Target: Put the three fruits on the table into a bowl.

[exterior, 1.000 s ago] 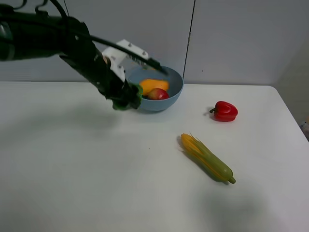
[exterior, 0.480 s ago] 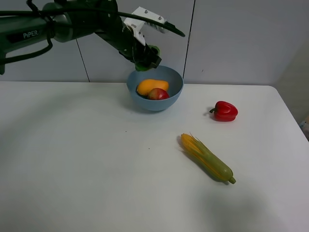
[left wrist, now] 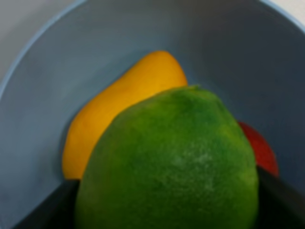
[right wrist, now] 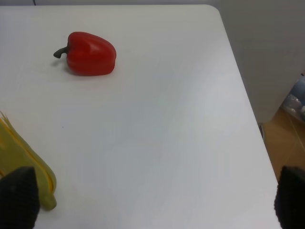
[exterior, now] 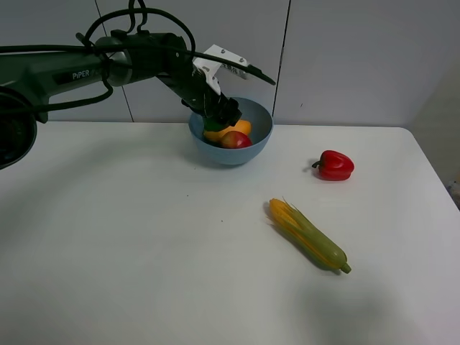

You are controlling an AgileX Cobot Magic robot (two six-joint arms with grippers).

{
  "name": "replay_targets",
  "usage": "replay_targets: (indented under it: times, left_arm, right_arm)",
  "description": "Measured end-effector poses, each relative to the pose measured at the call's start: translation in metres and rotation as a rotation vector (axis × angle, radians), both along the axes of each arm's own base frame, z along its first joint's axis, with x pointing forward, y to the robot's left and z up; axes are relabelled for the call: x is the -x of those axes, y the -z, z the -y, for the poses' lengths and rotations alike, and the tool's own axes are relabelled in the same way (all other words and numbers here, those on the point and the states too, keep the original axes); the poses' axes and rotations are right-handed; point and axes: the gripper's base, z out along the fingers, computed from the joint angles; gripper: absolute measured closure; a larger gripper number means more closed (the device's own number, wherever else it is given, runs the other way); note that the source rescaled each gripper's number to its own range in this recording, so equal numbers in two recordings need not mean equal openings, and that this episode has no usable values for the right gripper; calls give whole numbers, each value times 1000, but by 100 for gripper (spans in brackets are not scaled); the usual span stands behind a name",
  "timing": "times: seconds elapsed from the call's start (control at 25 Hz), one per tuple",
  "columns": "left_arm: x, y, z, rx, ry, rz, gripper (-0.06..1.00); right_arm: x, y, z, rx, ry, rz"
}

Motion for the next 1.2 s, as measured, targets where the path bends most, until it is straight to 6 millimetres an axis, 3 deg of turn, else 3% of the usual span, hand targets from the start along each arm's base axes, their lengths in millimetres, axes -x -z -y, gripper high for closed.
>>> replay_targets:
  times: [0.08,0.16,0.36,0.52,0.72,0.88,1.08,1.16,1.2]
  left_arm:
    - [-2,-2,1,23,-19,17,8]
    - [-2,-2,1,32,-26,23,-1]
    - [-1,-15,0,45,-28,43,-4]
    - [6,-75,-19,92,-51,145,-4]
    - [29,-175,-73,112,-113,345,-4]
    - [58,-236,-137,81,-220,424,-4]
    - [110,-281,-209,29,-371,421,-4]
    - [142,-293,-228,27,-421,449,-4]
    - [155,-288,-237,20,-449,436,-4]
  right_arm:
    - [0,0,0,0,0,0]
    - [0,0,0,0,0,0]
    - [0,0,0,0,0,0]
    - [0,0,0,0,0,0]
    - [0,0,0,0,0,0]
    - [0,0,0,0,0,0]
    - [0,0,0,0,0,0]
    - [0,0,0,0,0,0]
    - [0,0,0,0,0,0]
